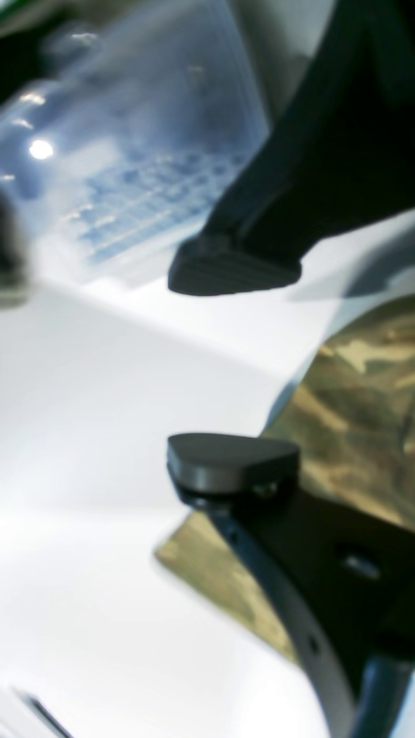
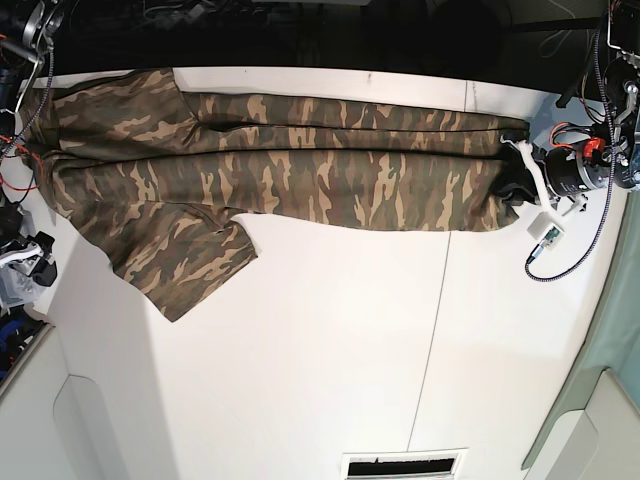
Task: Layout the t-shirt on the table in an organized manner, then fold the t-shirt properly
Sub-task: 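Regrasp the shirt end with the right gripper and tuck it inward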
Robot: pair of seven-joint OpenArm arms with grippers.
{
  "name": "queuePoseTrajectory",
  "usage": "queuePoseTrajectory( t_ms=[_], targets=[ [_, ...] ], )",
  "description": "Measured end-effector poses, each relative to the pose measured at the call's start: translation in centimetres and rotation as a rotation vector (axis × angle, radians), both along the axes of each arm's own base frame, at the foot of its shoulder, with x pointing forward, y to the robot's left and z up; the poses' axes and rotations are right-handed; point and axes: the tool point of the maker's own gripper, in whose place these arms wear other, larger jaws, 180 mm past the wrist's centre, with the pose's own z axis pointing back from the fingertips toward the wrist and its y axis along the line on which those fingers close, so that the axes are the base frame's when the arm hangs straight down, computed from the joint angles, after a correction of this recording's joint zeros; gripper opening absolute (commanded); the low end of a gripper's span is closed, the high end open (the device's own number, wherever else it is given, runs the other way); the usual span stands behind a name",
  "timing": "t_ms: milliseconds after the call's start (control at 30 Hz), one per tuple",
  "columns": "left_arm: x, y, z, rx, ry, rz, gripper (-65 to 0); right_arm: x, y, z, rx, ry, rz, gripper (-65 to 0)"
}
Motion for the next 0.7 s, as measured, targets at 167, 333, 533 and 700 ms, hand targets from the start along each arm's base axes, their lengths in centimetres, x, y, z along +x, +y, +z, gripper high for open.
queuePoseTrajectory(
  t_ms=[167,333,533,700],
  targets=[
    [0.0,0.0,0.0,0.002,0.001,0.000,-65.0,-1.4,1.5,-4.7,0.088,0.119,0.008,-28.1],
    [0.1,-0.1,0.1,-0.003,-0.009,0.001,-65.0,-1.0,5.1,-5.3,0.142,0.110,0.109,-28.1],
    [0.1,0.0,0.0,0.003,-0.009,-0.001,-65.0,-0.3,9.6,-5.6,0.153,0.127,0.227,-28.2],
    [0.1,0.0,0.0,0.003,-0.009,-0.001,-65.0,-0.5,13.2,-6.1,0.175,0.167,0.316,-46.6]
  ],
)
